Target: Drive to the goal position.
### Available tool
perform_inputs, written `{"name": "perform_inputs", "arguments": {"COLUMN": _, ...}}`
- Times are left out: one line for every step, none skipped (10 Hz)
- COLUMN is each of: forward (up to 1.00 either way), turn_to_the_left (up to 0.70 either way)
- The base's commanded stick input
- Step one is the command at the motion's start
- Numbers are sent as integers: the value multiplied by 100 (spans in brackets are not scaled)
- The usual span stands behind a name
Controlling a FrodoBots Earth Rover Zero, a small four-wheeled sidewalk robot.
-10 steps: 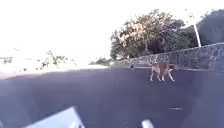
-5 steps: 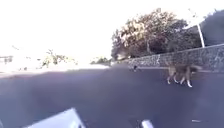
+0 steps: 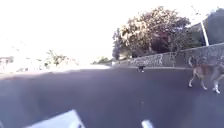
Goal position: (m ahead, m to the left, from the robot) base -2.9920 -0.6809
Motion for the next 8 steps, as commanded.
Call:
{"name": "perform_inputs", "arguments": {"forward": 70, "turn_to_the_left": 0}}
{"name": "perform_inputs", "arguments": {"forward": 70, "turn_to_the_left": 0}}
{"name": "perform_inputs", "arguments": {"forward": 70, "turn_to_the_left": 0}}
{"name": "perform_inputs", "arguments": {"forward": 70, "turn_to_the_left": 0}}
{"name": "perform_inputs", "arguments": {"forward": 70, "turn_to_the_left": 0}}
{"name": "perform_inputs", "arguments": {"forward": 70, "turn_to_the_left": 0}}
{"name": "perform_inputs", "arguments": {"forward": 70, "turn_to_the_left": 0}}
{"name": "perform_inputs", "arguments": {"forward": 70, "turn_to_the_left": 0}}
